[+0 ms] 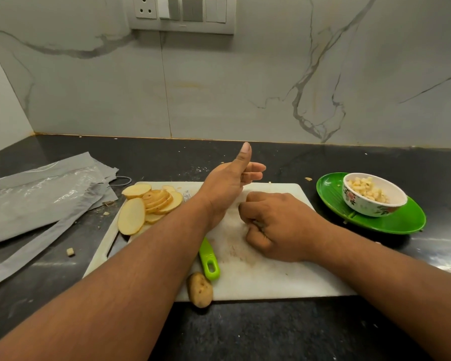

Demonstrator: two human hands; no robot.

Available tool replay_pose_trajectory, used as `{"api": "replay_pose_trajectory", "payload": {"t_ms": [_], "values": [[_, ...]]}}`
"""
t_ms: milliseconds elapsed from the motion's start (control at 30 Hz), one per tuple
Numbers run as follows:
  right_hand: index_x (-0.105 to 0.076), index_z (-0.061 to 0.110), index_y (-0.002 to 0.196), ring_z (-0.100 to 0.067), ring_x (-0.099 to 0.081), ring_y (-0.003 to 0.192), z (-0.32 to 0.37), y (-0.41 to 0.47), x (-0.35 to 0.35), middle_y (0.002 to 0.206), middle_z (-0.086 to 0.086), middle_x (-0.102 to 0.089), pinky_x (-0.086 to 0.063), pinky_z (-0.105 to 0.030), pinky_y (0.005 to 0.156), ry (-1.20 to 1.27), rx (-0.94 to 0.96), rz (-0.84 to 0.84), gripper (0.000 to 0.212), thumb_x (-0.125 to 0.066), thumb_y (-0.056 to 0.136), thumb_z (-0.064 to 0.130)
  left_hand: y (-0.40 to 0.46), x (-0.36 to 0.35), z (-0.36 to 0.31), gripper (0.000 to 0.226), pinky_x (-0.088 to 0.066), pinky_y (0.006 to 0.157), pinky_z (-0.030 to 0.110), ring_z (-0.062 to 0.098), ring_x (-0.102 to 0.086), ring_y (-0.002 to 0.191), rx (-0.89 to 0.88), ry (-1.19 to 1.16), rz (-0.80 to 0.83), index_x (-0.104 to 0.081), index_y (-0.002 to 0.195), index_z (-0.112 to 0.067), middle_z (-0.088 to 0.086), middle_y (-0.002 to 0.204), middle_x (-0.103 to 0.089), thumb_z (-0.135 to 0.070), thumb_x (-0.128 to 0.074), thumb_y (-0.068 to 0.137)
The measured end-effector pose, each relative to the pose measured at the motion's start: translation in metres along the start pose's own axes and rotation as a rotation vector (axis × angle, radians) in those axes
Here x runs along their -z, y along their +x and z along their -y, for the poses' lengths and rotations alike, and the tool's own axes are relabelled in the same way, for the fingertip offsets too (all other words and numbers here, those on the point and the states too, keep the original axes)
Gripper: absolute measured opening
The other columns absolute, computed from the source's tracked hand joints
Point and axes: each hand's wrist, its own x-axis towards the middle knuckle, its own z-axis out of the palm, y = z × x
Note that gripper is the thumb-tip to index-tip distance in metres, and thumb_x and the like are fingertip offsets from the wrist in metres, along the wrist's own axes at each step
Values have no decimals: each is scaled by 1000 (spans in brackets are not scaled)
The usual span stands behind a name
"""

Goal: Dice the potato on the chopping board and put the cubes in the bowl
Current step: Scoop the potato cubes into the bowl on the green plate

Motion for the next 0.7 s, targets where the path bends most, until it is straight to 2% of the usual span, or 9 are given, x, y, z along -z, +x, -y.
{"api": "replay_pose_trajectory", "payload": {"t_ms": [100, 200, 267, 400, 500, 567, 700], "values": [[-57, 30, 97, -12, -52, 80, -2, -2, 0, 96, 13, -54, -47, -34, 72, 50, -2, -32, 16, -52, 84, 37, 0, 0, 0, 59, -40, 117, 44, 17, -68, 117, -3, 7, -8, -80, 98, -25, 1, 111, -78, -71, -44, 97], [-56, 26, 87, -13, -49, 73, -2, -3, 0, 82, 13, -51, -44, -34, 68, 9, 21, -30, 23, -52, 94, 47, -1, 0, -1, 54, -41, 116, 41, 15, -68, 116, -8, 37, -7, -79, 101, -24, 0, 112, -78, -67, -46, 99], [-53, 24, 79, -14, -47, 68, -2, -2, -2, 74, 13, -46, -42, -35, 65, -9, 28, -34, 28, -52, 96, 47, 0, 0, -1, 49, -41, 116, 42, 14, -66, 118, -14, 64, 4, -78, 102, -27, -2, 112, -77, -66, -48, 99], [-45, 27, 79, -13, -43, 68, -2, -2, -3, 76, 14, -42, -35, -33, 63, -14, 21, -39, 26, -54, 95, 45, 2, -1, 3, 45, -40, 117, 45, 12, -65, 120, -31, 86, 37, -80, 98, -30, -5, 111, -78, -70, -61, 90], [-48, 26, 87, -14, -44, 67, 0, -2, -2, 77, 11, -51, -32, -32, 64, -26, 33, -41, 20, -53, 95, 44, 4, -2, 5, 53, -41, 117, 45, 11, -65, 120, -55, 66, 50, -80, 99, -27, -5, 109, -78, -74, -68, 78], [-55, 26, 92, -13, -48, 68, -1, -3, -2, 80, 10, -58, -36, -32, 65, -21, 42, -38, 20, -52, 96, 45, 3, -2, 5, 55, -40, 118, 45, 10, -65, 121, -64, 58, 63, -80, 102, -25, -5, 110, -78, -72, -68, 76], [-54, 22, 71, -17, -47, 63, -4, -2, -6, 69, 11, -47, -37, -32, 60, -1, 76, -59, 33, -49, 95, 45, 4, -1, 5, 57, -38, 119, 44, 9, -63, 122, -71, 72, 74, -79, 105, -25, -8, 113, -77, -70, -65, 73]]}}
